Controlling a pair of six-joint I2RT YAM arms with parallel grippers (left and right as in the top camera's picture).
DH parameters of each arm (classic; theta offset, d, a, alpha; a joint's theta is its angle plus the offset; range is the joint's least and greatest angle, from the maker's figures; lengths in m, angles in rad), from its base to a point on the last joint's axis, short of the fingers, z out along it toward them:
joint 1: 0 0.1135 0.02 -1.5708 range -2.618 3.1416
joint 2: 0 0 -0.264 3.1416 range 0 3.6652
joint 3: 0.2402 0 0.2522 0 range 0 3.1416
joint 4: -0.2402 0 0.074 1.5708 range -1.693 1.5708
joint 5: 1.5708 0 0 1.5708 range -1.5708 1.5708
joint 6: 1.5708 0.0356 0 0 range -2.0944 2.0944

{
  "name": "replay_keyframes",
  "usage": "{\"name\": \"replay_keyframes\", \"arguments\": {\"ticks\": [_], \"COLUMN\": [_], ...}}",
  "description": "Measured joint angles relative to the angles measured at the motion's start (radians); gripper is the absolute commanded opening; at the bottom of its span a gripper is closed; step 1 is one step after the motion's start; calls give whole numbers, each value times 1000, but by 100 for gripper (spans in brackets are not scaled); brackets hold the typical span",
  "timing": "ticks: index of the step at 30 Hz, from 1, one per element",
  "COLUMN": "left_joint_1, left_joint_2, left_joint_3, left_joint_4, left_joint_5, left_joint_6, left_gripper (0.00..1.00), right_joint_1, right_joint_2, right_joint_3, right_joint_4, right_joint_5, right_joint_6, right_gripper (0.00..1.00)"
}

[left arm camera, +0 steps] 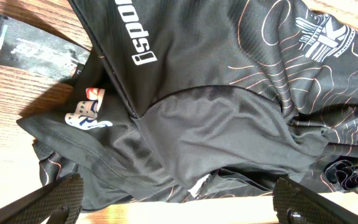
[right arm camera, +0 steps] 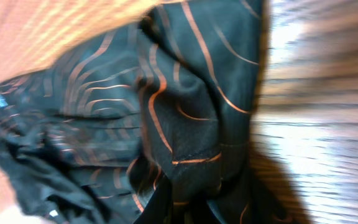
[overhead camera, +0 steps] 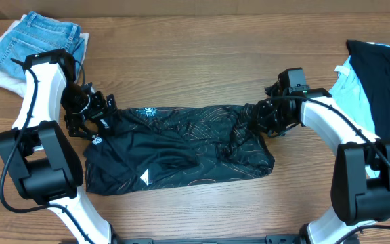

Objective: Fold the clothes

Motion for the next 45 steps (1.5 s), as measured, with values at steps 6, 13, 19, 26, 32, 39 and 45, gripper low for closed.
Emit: {"name": "replay_keyframes", "arguments": {"ticks": [6,13,19,26,32,39,45], "left_joint_1": [0,0,0,0,0,0,0], "left_joint_2": [0,0,0,0,0,0,0], "left_joint_3": [0,0,0,0,0,0,0], "left_joint_4": [0,0,0,-2,-3,-3,-5], "left_joint_5": [0,0,0,0,-1,-1,-1], "left_joint_6": [0,0,0,0,0,1,1], "left_gripper": [100,100,100,100,100,100,100], "right_joint_1": [35,192,321,245,169,191,260], "right_joint_2": [0,0,0,-1,-43,-95,-95], "right_joint_3": [18,18,20,136,291,307,187], "right_joint_4": [25,113,126,-128,-368,-537,-439], "right_joint_5": [-69,-47,89,141,157,159,158], "right_joint_6": [19,116,198,187,72,-119,-177], "right_gripper": [4,38,77,82,82,84,78]}}
